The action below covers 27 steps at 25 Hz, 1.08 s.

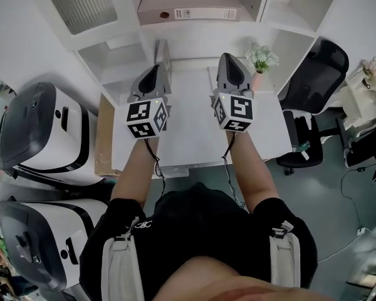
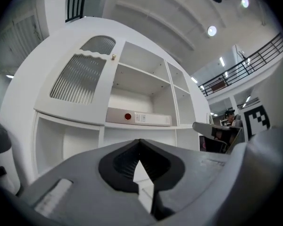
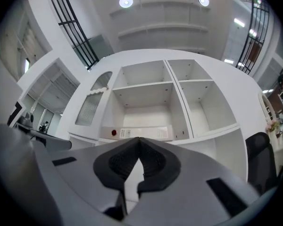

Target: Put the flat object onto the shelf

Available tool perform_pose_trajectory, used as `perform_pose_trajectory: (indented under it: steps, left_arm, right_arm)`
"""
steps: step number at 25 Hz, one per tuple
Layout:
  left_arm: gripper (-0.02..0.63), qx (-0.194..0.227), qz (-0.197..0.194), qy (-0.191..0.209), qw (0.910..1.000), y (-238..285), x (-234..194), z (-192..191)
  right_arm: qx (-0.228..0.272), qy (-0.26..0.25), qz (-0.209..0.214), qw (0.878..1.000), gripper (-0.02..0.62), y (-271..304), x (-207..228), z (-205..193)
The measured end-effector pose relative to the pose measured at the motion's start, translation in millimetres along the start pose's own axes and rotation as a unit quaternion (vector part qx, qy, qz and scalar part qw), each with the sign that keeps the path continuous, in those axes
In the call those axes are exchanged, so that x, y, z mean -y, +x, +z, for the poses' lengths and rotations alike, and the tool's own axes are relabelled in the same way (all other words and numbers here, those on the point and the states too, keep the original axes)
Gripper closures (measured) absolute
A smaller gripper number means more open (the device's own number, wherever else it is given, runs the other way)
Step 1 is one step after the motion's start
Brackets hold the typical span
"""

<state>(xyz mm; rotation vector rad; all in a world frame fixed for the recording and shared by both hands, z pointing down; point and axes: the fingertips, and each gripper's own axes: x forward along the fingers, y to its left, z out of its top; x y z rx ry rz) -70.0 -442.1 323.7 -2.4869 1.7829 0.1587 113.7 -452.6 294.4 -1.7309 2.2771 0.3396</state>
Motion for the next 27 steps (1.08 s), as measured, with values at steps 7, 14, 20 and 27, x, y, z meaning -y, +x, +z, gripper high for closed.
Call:
perform_pose_trajectory:
  steps: [7,14,20,27]
  left_arm:
    - [0.588,-0.034,-0.002,-0.008,0.9994,-22.5,6.3,-29.2]
    - [0.588,-0.033,-0.003,-0.009,0.9994,-30.9,6.0,-28.2]
    - [0.588,-0.031,-0.013,-0.014,0.9993,-33.9,10.9,-25.6]
    - [0.588,-0.029,-0.017,-0.015,0.9993,-37.5,10.4,-24.8]
  right_arm:
    - [-0.037,0.013,0.015,0.999,0.595,-23.1,-20.7,-30.3]
    - [-0.05,0.016,0.01,0.999,0.595,-31.4,-24.3,-37.2]
    - [-0.062,0.022,0.01,0.998,0.597,-35.0,-22.5,-41.5]
    - [-0.065,0.028,0.023,0.997,0.597,-35.8,-32.4,-43.6]
